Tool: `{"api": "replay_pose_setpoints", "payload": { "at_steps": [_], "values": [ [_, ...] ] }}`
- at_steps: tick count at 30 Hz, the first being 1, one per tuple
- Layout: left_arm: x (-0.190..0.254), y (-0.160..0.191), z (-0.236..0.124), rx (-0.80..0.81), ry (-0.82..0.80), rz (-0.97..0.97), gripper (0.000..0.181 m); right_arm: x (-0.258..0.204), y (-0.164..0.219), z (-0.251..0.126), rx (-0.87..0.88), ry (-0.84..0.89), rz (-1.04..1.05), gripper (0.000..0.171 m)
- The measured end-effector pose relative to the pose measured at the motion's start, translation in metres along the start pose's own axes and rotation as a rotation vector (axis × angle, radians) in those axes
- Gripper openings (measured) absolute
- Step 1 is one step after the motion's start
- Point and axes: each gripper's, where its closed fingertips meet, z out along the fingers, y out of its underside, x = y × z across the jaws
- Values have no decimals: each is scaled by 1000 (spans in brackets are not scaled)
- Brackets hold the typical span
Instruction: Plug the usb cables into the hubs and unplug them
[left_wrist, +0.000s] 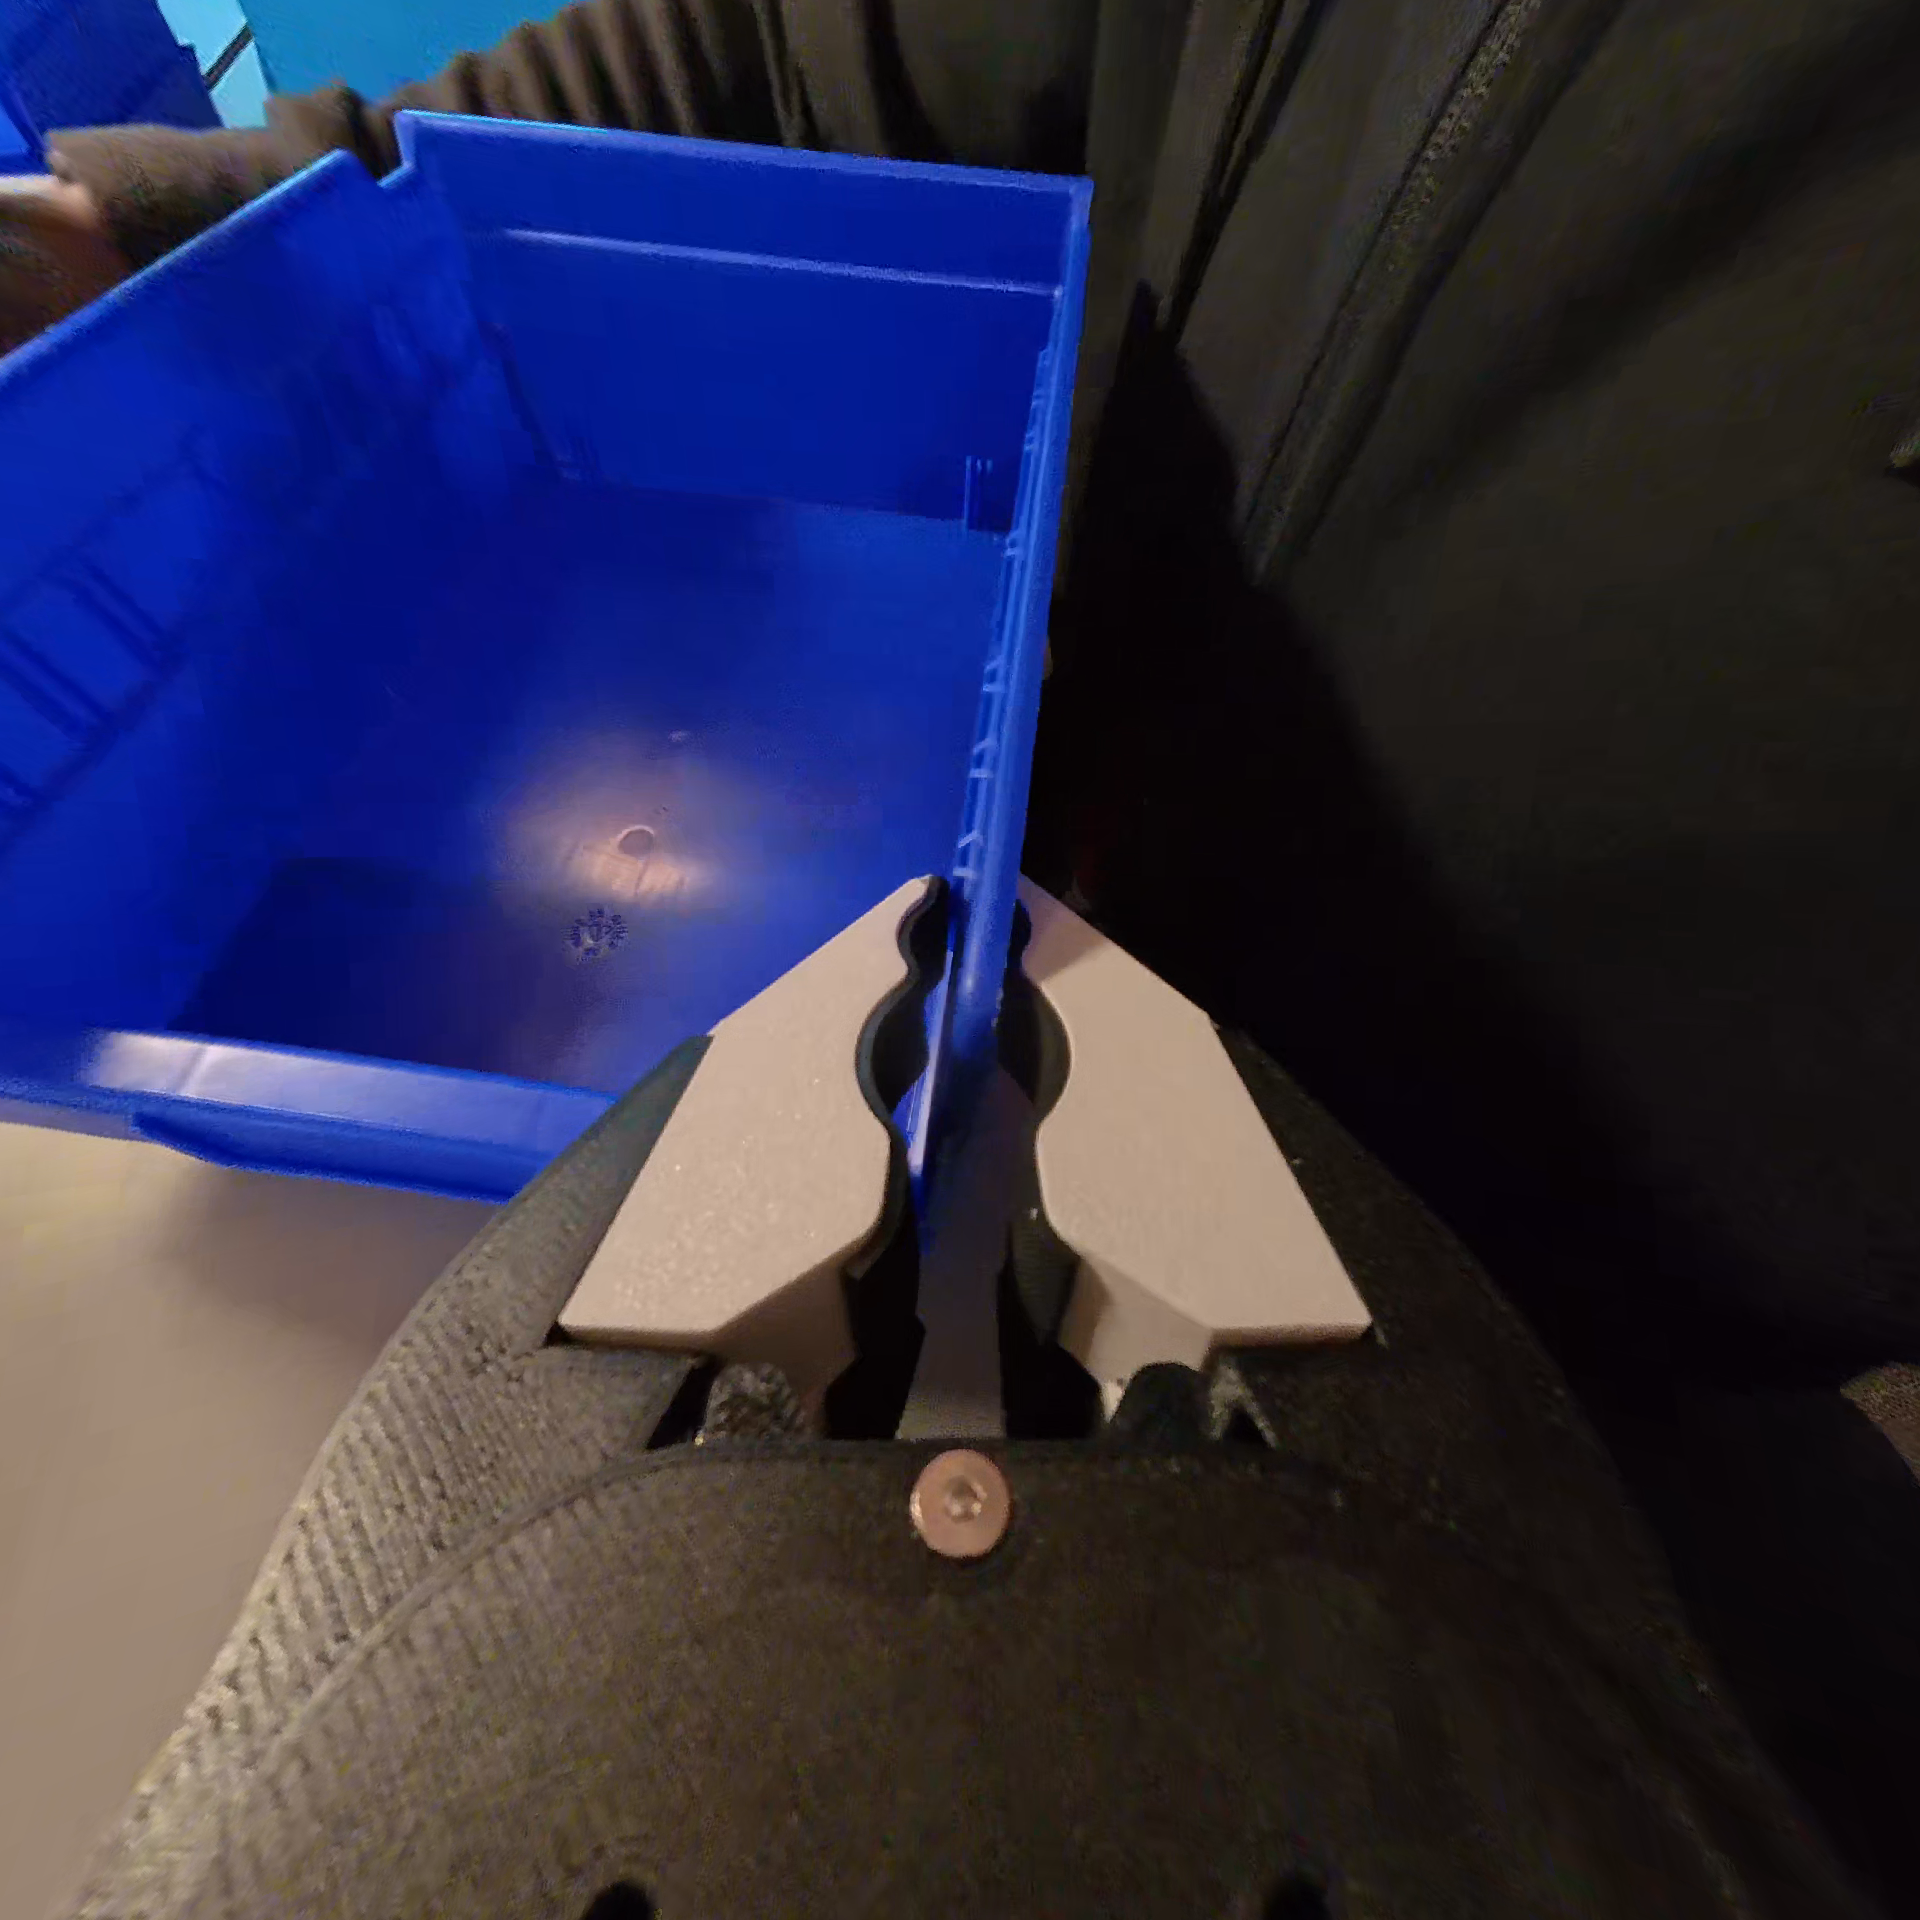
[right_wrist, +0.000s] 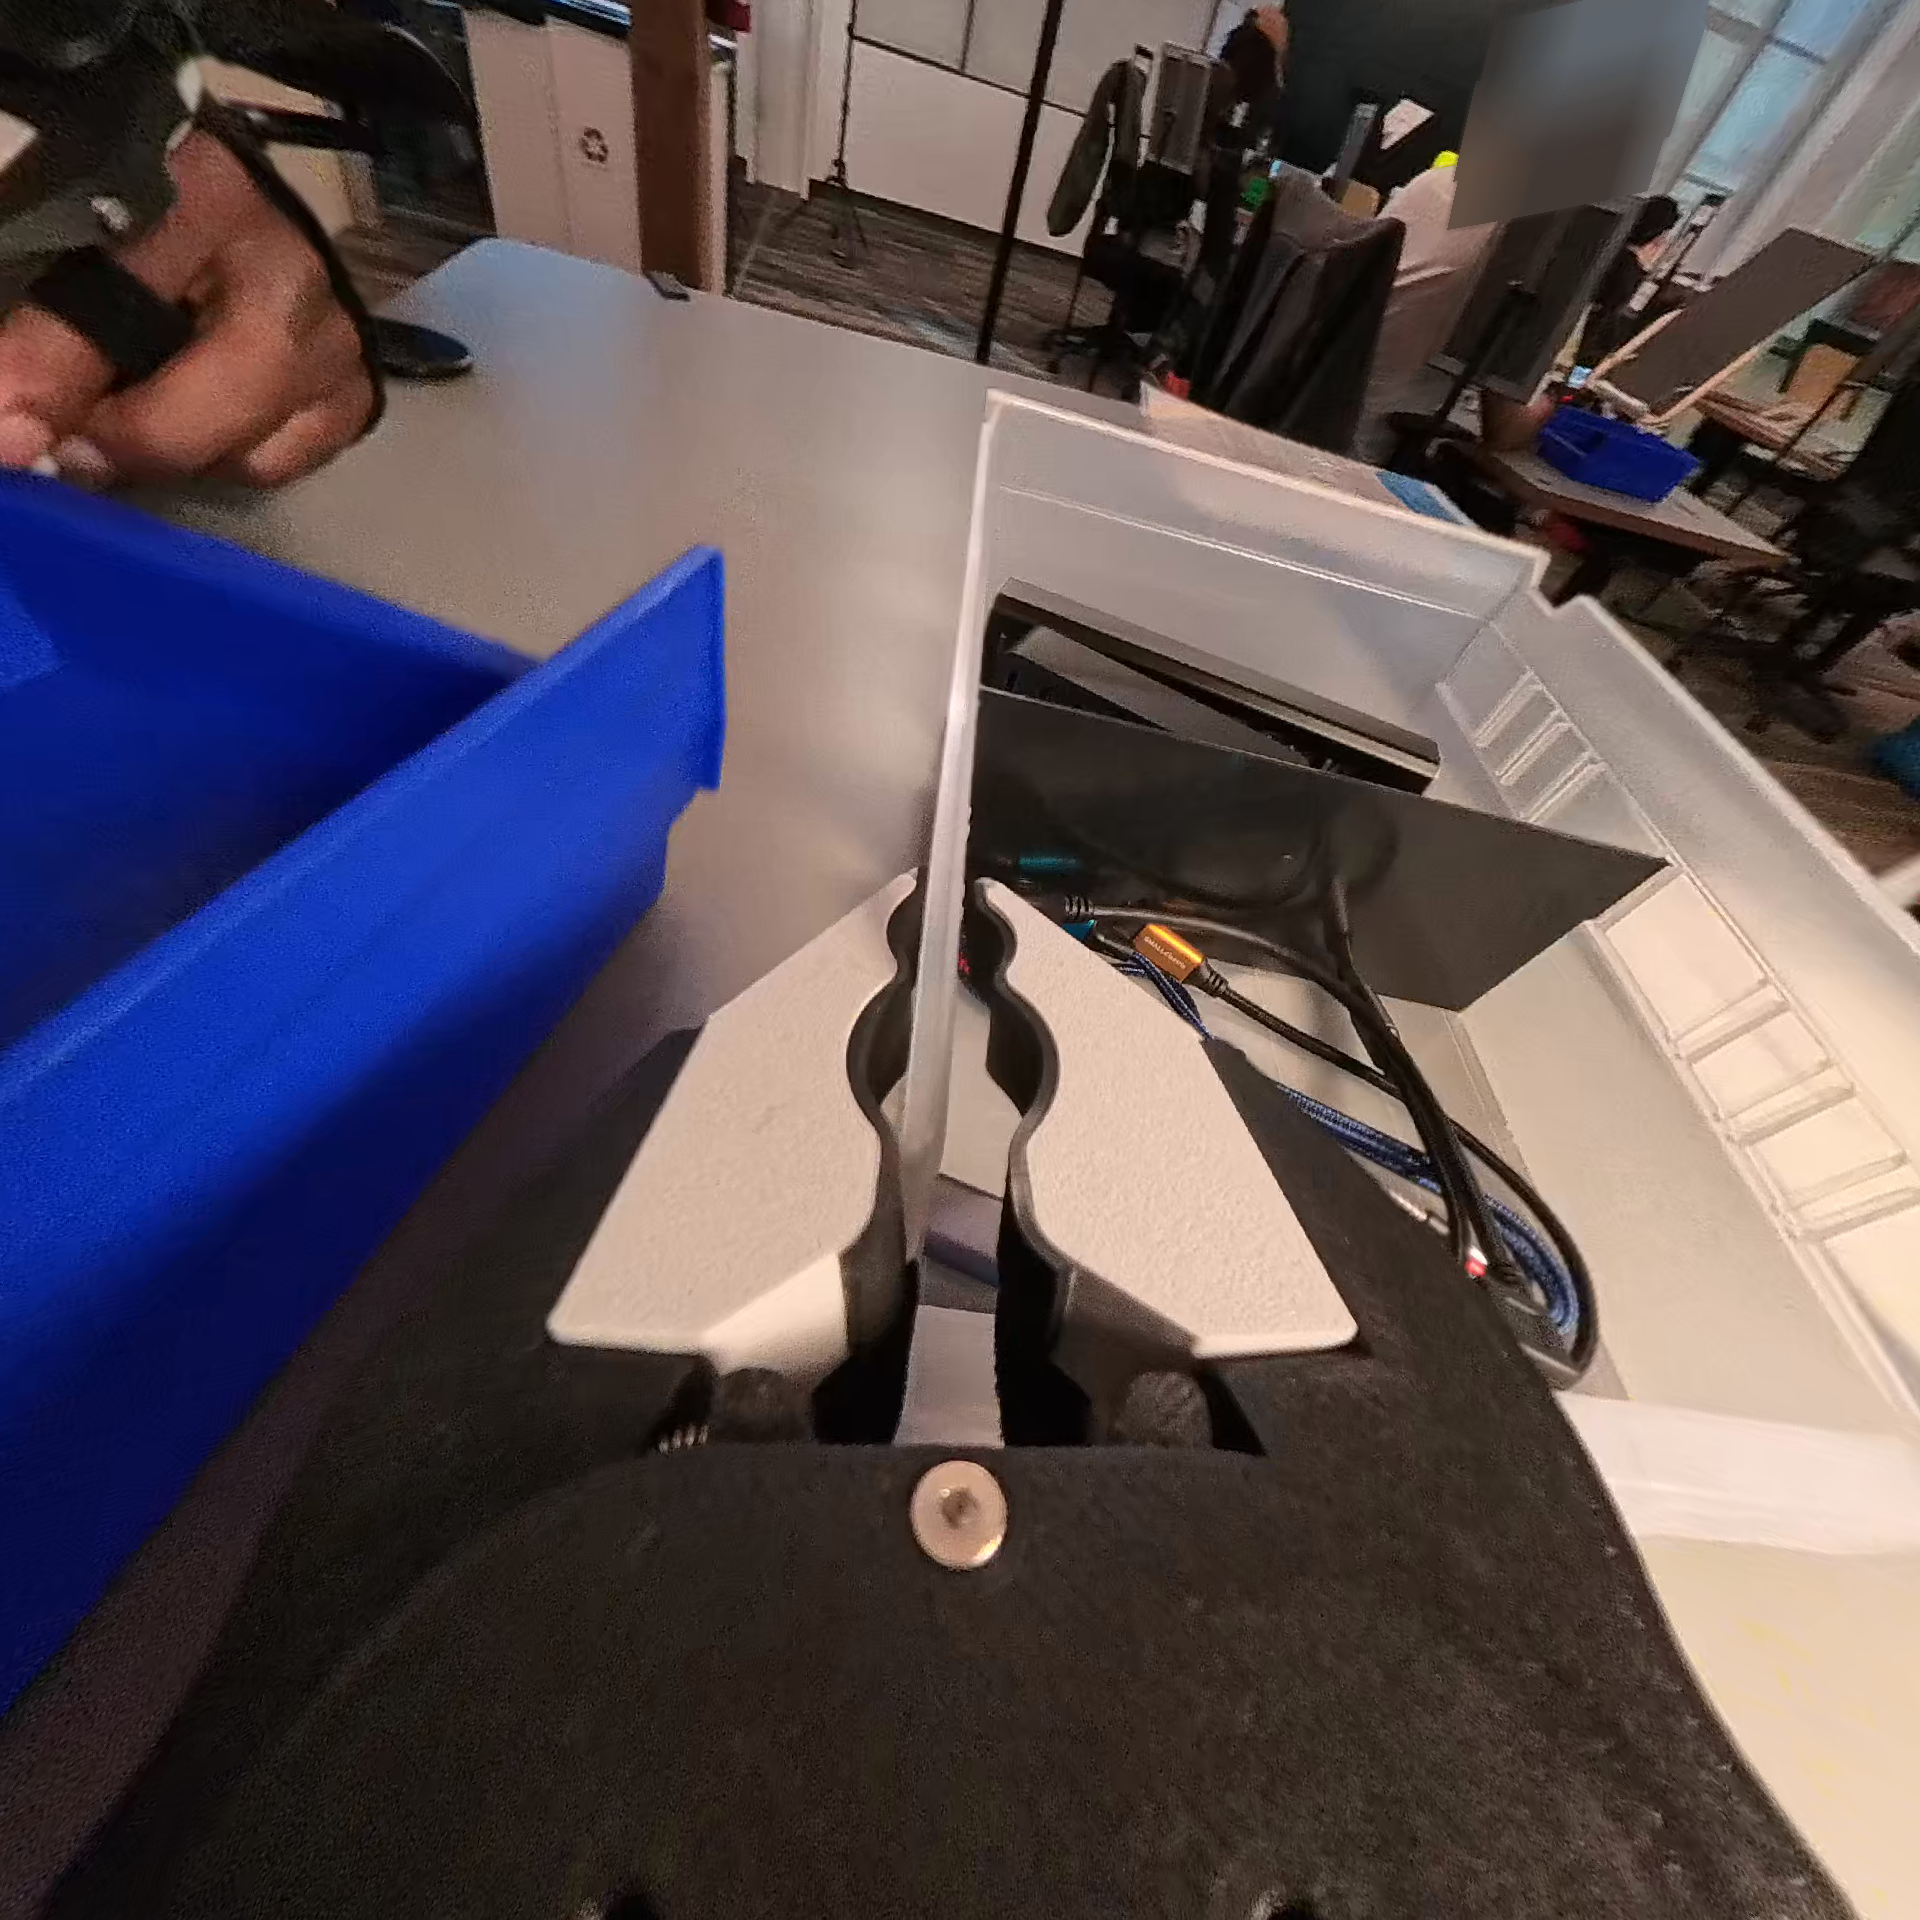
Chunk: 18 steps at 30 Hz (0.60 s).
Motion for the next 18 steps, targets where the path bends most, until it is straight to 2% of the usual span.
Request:
{"api": "replay_pose_setpoints", "payload": {
  "at_steps": [2, 5, 7, 12, 15, 16, 18],
  "values": [
    [0, -4, 8, 4, 4, 10, 8, 1, -4, 8, 3, -9, 17, 9],
    [2, -5, 8, 31, -6, -27, 14, 12, -15, -9, 36, 27, 33, 30],
    [9, -5, 0, 57, 10, -62, 33, 20, -25, -33, 64, 49, 52, 37],
    [4, -30, -39, 190, -65, -73, 47, 57, -45, -127, 81, 288, 88, 37],
    [-46, -54, -85, 302, -315, -130, 51, 71, -39, -192, -39, 491, 192, 37],
    [-73, -56, -104, 316, -434, -185, 51, 66, -34, -208, -93, 517, 263, 39],
    [-133, -43, -147, 274, -695, -345, 60, 33, -28, -224, -180, 450, 397, 55]
  ]
}}
